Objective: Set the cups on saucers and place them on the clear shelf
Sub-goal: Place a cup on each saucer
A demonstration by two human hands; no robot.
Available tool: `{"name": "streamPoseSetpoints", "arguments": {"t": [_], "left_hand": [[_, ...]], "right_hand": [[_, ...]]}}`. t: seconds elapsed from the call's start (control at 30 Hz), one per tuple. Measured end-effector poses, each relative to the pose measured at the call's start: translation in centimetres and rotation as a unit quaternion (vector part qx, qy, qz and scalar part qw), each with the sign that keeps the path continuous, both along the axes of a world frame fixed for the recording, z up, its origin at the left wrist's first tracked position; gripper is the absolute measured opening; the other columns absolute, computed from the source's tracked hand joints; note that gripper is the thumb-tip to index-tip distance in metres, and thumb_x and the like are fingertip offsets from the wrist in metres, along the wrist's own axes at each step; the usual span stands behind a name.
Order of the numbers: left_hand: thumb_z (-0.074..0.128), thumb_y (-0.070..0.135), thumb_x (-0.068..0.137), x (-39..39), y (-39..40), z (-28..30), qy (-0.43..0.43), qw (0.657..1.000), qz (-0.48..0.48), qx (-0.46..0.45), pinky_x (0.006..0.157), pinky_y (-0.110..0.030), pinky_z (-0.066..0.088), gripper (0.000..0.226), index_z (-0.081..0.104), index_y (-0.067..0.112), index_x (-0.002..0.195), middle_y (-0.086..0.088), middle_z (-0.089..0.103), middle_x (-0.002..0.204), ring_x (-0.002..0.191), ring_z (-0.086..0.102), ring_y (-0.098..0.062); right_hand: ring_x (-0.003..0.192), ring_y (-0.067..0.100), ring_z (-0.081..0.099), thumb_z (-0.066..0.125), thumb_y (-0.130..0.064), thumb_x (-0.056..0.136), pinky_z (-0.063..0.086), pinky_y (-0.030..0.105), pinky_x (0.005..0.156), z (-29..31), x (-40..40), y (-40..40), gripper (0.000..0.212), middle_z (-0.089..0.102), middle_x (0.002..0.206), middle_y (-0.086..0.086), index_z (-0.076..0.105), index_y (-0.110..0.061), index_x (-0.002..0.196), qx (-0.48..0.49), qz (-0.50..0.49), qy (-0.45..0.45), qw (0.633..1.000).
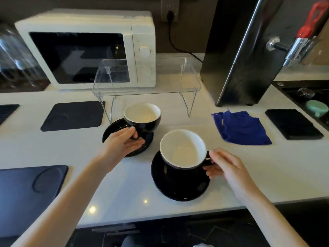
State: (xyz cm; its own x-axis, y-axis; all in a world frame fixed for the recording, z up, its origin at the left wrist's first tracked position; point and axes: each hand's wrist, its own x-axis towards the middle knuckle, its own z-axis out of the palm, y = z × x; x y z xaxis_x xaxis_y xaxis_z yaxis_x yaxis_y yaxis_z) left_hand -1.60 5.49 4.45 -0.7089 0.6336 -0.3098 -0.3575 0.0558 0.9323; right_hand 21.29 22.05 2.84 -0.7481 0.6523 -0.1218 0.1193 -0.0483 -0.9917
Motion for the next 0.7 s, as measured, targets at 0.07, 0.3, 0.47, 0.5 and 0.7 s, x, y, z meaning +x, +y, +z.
{"name": "streamPoseSetpoints", "arguments": {"t": [0.07, 0.3, 0.47, 0.5, 0.7], "left_hand": [[0.043, 0.018, 0.096, -0.2, -0.9, -0.2, 0.007, 1.000, 0.009, -0.006, 0.076, -0.023, 0.056, 0.033, 0.051, 0.006, 0.066, -0.005, 0.061, 0.063, 0.079, 0.066, -0.021], [0.043, 0.021, 0.095, -0.2, -2.6, -1.2, 0.009, 1.000, 0.016, -0.025, 0.079, -0.024, 0.054, 0.031, 0.049, 0.007, 0.069, -0.012, 0.056, 0.075, 0.084, 0.065, -0.024], [0.043, 0.022, 0.096, -0.4, -2.9, -1.6, -0.009, 0.999, 0.030, -0.027, 0.075, -0.021, 0.056, 0.032, 0.050, 0.007, 0.069, -0.013, 0.059, 0.075, 0.083, 0.067, -0.022], [0.043, 0.022, 0.096, -0.5, -3.0, -1.7, -0.010, 0.999, 0.035, -0.026, 0.074, -0.020, 0.056, 0.032, 0.051, 0.007, 0.069, -0.013, 0.060, 0.074, 0.082, 0.067, -0.021], [0.043, 0.023, 0.096, -1.0, -3.8, -1.8, -0.011, 0.998, 0.054, -0.026, 0.070, -0.018, 0.057, 0.032, 0.053, 0.007, 0.070, -0.017, 0.062, 0.074, 0.082, 0.066, -0.021]], "right_hand": [[0.055, 0.019, 0.059, 0.054, -0.020, 0.089, 0.050, 0.027, 0.053, -0.6, -0.2, -0.5, 0.033, 0.057, 0.065, 0.015, 0.051, 0.011, 0.080, 0.014, 0.016, -0.016, 1.000], [0.055, 0.018, 0.055, 0.053, -0.021, 0.089, 0.047, 0.024, 0.053, -1.3, 0.1, -1.2, 0.034, 0.056, 0.063, 0.013, 0.052, 0.011, 0.078, 0.044, 0.021, -0.042, 0.998], [0.054, 0.019, 0.053, 0.054, -0.021, 0.089, 0.045, 0.025, 0.053, -1.7, 0.5, -1.1, 0.034, 0.055, 0.058, 0.013, 0.051, 0.008, 0.072, 0.042, 0.001, -0.048, 0.998], [0.054, 0.019, 0.052, 0.054, -0.021, 0.089, 0.045, 0.025, 0.053, -1.7, 0.6, -1.1, 0.034, 0.056, 0.058, 0.012, 0.051, 0.007, 0.071, 0.041, 0.000, -0.048, 0.998], [0.049, 0.011, 0.052, 0.053, -0.023, 0.089, 0.043, 0.023, 0.052, -1.6, 0.8, -1.2, 0.033, 0.051, 0.059, 0.015, 0.051, 0.005, 0.070, 0.050, -0.010, -0.051, 0.997]]}}
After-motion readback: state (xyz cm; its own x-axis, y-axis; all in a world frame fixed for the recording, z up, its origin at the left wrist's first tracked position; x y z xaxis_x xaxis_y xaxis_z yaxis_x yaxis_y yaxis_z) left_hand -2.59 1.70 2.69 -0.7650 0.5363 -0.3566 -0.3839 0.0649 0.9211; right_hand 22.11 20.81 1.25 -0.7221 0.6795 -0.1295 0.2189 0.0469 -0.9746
